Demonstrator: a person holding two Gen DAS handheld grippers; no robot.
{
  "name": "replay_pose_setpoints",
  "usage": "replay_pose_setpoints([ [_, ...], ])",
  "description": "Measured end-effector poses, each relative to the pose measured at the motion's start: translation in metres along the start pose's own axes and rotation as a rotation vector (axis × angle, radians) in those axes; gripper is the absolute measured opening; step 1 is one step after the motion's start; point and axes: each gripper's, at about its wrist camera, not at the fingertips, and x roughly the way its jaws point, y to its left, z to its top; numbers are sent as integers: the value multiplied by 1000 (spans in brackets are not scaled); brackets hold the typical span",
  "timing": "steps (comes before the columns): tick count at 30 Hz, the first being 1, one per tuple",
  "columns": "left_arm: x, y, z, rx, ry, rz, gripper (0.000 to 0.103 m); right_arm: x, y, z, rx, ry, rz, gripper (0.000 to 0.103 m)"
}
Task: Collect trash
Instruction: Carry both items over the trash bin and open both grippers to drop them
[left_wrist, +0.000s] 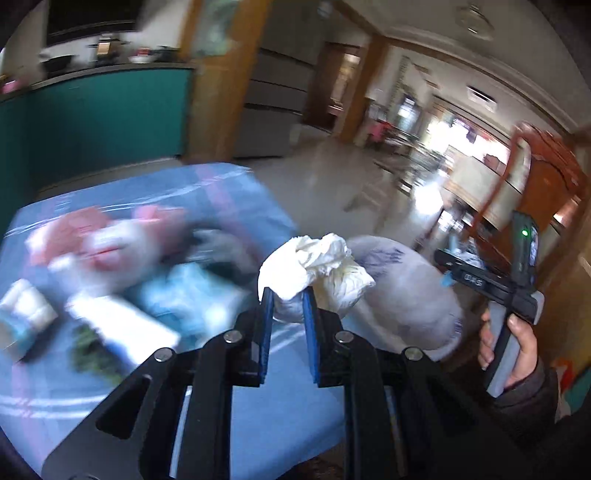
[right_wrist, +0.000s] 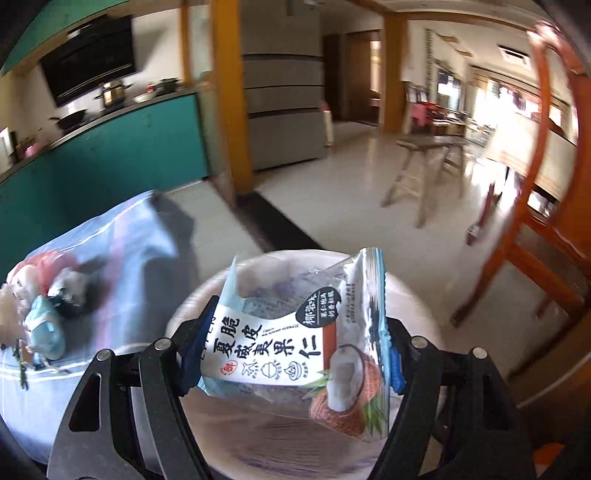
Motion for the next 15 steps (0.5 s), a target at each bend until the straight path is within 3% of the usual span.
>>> replay_pose_setpoints([
  [5, 92, -80, 8, 109, 122, -179, 18, -6, -44, -12, 45, 10, -62, 73],
  [8, 138, -109, 2, 157, 182, -180, 24, -6, -58, -17, 69, 27, -78, 73],
  [9, 148, -114, 0, 161, 198, -183, 37, -5, -59, -18, 74, 32, -77, 73],
  [10, 155, -116, -2, 161, 212, -180, 57, -4, -62, -19, 78, 39, -70, 74],
  [12, 151, -115, -5, 160, 208, -161, 75, 1, -54, -19, 75, 49, -54, 75],
  [15, 126, -92, -7, 171, 165, -83, 80, 12, -35, -18, 58, 68, -28, 78],
])
